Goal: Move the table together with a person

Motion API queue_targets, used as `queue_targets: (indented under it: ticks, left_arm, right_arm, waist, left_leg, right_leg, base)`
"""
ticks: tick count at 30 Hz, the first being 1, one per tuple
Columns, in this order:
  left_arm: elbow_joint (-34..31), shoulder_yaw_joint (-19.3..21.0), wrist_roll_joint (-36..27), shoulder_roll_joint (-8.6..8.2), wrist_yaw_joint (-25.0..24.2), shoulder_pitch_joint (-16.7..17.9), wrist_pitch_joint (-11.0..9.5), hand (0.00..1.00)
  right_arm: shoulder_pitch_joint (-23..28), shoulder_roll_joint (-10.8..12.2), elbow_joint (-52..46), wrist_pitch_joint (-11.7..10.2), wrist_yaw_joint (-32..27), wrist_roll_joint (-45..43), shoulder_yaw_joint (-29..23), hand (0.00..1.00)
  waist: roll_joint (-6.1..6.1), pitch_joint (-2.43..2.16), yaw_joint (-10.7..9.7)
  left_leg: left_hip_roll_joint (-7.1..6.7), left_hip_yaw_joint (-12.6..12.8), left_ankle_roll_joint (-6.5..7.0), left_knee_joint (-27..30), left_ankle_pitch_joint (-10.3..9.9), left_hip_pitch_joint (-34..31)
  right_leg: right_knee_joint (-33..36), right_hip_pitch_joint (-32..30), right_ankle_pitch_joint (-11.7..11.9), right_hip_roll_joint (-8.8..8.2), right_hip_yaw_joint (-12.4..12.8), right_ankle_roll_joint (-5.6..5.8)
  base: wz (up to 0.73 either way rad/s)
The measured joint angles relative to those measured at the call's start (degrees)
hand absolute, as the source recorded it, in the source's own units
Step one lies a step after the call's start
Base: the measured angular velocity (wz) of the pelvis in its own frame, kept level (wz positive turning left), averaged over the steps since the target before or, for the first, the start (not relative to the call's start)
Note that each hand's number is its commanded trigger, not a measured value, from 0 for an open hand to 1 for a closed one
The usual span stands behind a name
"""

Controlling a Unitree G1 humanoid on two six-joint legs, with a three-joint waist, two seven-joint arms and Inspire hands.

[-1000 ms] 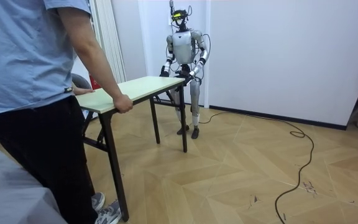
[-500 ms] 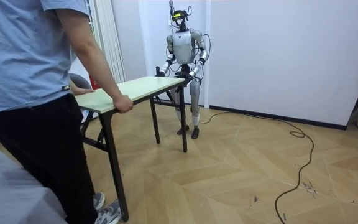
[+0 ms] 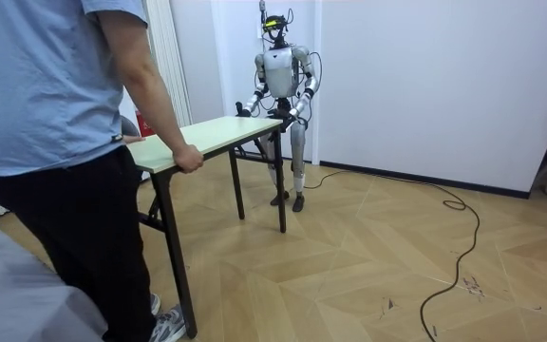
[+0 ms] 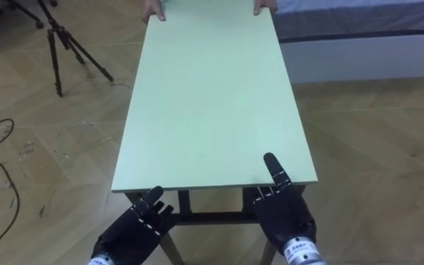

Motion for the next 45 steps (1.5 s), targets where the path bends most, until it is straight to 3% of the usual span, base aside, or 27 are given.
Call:
queue_targets:
  ticks: [4, 11, 17, 32, 33, 34, 36, 42, 45]
  left_arm:
    - [0.0, 0.8, -0.1, -0.29, 0.5, -0.5, 0.9, 0.0]
    - [0.0, 1.1, 0.0, -1.59, 2.9, -5.0, 1.4, 0.0]
    - [-0.1, 3.1, -0.1, -3.97, 6.0, -7.3, 1.7, 0.0]
    - [-4.2, 4.2, 0.6, -4.08, 11.8, -7.4, 2.9, 0.0]
    - [-4.3, 4.2, 0.5, -4.08, 11.8, -7.4, 2.9, 0.6]
    - [-4.4, 4.3, 0.5, -4.08, 11.9, -7.4, 2.9, 1.0]
    - [-4.5, 4.5, 0.6, -4.08, 12.2, -7.4, 3.0, 1.0]
    - [-4.6, 4.8, 0.6, -4.21, 12.4, -7.4, 3.2, 1.0]
    - [-4.6, 5.0, 0.6, -4.75, 12.4, -7.4, 3.2, 1.0]
  right_arm:
    - [-0.8, 0.2, 0.0, 0.2, -1.4, 0.0, -0.1, 0.0]
    - [-1.8, 0.2, 0.0, 0.6, -2.1, 0.1, -0.1, 0.0]
    - [-2.3, 1.1, 0.0, 0.6, -3.1, 0.0, -0.3, 0.0]
    - [-2.4, 2.4, 0.0, 0.8, -3.0, -2.8, -1.3, 0.0]
    - [-2.4, 2.5, 0.0, 0.8, -3.0, -2.8, -1.3, 0.07]
    - [-2.4, 2.5, 0.0, 0.8, -3.0, -2.8, -1.3, 0.59]
    - [-2.4, 2.6, 0.0, 0.8, -3.0, -2.8, -1.3, 1.0]
    - [-2.4, 2.7, 0.4, 1.2, -4.0, -2.8, -1.4, 1.0]
    - [-2.3, 2.9, 2.2, 1.3, -6.6, -3.4, -1.3, 1.0]
  waist:
    - [-0.33, -0.14, -0.2]
    - [-0.98, -0.19, -0.1]
    - [-1.27, -0.11, -0.3]
    - [-1.23, -0.09, -0.3]
    - [-1.23, -0.09, -0.3]
    - [-1.23, -0.09, -0.3]
    - [-1.24, -0.09, -0.3]
    - [-1.25, -0.08, -0.2]
    - [-1.23, -0.07, 0.9]
  left_leg:
    - [0.01, 0.0, 0.0, 0.1, 0.0, -0.3]
    - [0.02, 0.2, 0.0, 0.1, 0.0, -0.4]
    - [0.03, 0.2, 0.0, 0.5, 0.0, -1.7]
    - [0.13, 0.2, 0.01, 0.5, 0.0, -1.2]
    - [0.13, 0.2, 0.01, 0.5, 0.0, -1.2]
    - [0.14, 0.2, 0.01, 0.5, 0.0, -1.2]
    - [0.16, 0.2, 0.01, 0.5, 0.0, -1.2]
    - [0.18, 0.0, 0.01, 0.5, 0.0, -1.4]
    - [0.18, 0.1, 0.0, 0.4, 0.0, -1.5]
  right_leg:
    - [0.1, -0.3, 0.0, -0.02, 0.0, -0.01]
    - [0.1, -0.9, 0.0, -0.02, 0.3, -0.03]
    - [0.1, -1.6, 0.0, -0.03, 0.3, -0.05]
    - [0.0, -1.1, 0.3, 0.09, 0.6, -0.11]
    - [0.0, -1.1, 0.3, 0.09, 0.6, -0.11]
    - [0.0, -1.1, 0.4, 0.1, 0.6, -0.12]
    - [0.0, -1.1, 0.4, 0.12, 0.5, -0.14]
    - [0.0, -1.1, 0.4, 0.14, 0.3, -0.14]
    - [0.0, -1.4, 0.4, 0.14, 0.4, -0.14]
  base:
    - [0.0]
    - [-0.02]
    - [0.0]
    - [0.0]
    - [0.0]
    - [0.0]
    - [0.0]
    - [0.0]
    - [0.0]
